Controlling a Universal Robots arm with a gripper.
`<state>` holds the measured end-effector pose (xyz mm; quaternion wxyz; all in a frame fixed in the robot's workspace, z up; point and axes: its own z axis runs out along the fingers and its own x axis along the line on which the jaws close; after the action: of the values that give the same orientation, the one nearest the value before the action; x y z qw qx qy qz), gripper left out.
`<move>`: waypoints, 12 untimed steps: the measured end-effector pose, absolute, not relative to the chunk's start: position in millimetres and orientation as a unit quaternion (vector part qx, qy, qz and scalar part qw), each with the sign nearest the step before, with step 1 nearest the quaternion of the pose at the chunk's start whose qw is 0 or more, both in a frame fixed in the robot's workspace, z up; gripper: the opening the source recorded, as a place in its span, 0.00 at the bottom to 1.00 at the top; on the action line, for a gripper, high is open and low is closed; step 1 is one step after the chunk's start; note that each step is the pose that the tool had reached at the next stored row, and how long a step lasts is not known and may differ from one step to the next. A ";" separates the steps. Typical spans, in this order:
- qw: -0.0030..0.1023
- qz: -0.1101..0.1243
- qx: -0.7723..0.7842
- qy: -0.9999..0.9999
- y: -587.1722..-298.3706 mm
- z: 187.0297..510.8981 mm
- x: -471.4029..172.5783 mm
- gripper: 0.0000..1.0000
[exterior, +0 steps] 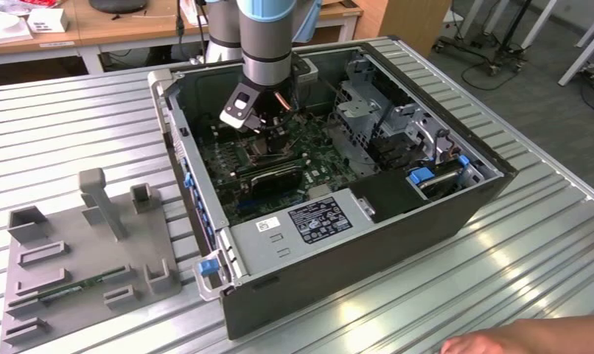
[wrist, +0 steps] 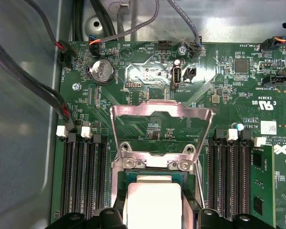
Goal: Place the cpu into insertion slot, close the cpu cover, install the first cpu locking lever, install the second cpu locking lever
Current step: 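Place the cpu into insertion slot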
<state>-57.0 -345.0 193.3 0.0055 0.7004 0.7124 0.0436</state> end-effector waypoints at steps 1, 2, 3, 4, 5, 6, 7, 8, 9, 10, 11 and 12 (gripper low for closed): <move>0.005 0.043 0.700 0.712 -345.1 193.3 -57.0 0.54; 0.005 0.043 0.700 0.712 -345.1 193.3 -57.0 0.54; 0.005 0.043 0.700 0.712 -345.1 193.3 -57.0 0.54; 0.005 0.043 0.700 0.712 -345.1 193.3 -57.0 0.54; 0.005 0.043 0.701 0.712 -345.1 193.3 -57.0 0.54; 0.005 0.043 0.702 0.711 -345.1 193.3 -57.0 0.54; 0.005 0.043 0.703 0.710 -345.1 193.3 -57.0 0.54; 0.005 0.043 0.704 0.709 -345.1 193.3 -57.0 0.54; 0.005 0.043 0.705 0.708 -345.1 193.3 -57.0 0.54; 0.005 0.043 0.707 0.706 -345.1 193.3 -56.9 0.54; 0.005 0.043 0.709 0.704 -345.1 193.3 -57.0 0.54; 0.005 0.043 0.711 0.702 -345.1 193.3 -57.0 0.54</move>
<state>-57.0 -345.1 193.3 0.0054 0.7105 0.7023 0.0432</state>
